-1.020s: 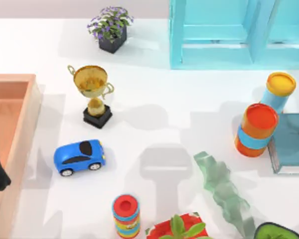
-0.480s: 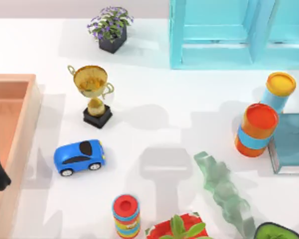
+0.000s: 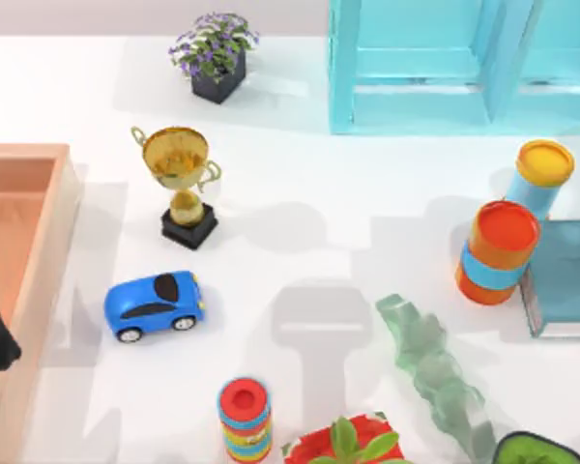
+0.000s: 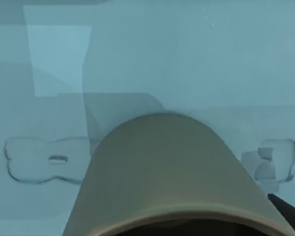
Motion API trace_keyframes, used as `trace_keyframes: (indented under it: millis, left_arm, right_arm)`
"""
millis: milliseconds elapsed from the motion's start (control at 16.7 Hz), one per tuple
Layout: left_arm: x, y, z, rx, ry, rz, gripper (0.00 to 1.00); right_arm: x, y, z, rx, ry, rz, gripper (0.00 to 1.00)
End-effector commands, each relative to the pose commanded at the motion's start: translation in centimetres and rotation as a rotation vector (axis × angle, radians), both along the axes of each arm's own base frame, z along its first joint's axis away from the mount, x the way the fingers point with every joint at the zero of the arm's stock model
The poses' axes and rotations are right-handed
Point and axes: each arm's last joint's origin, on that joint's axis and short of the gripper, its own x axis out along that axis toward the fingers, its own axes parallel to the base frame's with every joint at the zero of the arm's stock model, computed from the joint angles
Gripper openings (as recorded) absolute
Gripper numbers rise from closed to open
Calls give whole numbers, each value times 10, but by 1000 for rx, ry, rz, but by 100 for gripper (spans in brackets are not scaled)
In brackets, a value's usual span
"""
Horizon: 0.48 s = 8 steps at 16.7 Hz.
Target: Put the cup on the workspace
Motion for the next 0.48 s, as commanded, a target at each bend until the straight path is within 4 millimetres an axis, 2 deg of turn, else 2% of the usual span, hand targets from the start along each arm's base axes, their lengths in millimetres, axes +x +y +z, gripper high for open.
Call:
trace_keyframes:
  millis: [240, 480]
  left_arm:
    - [0, 0, 0, 0, 0, 0, 100]
    - [0, 0, 0, 0, 0, 0, 100]
  right_arm:
    - [0, 0, 1, 0, -1, -2, 0]
    - [1, 0, 27, 1, 9, -2, 0]
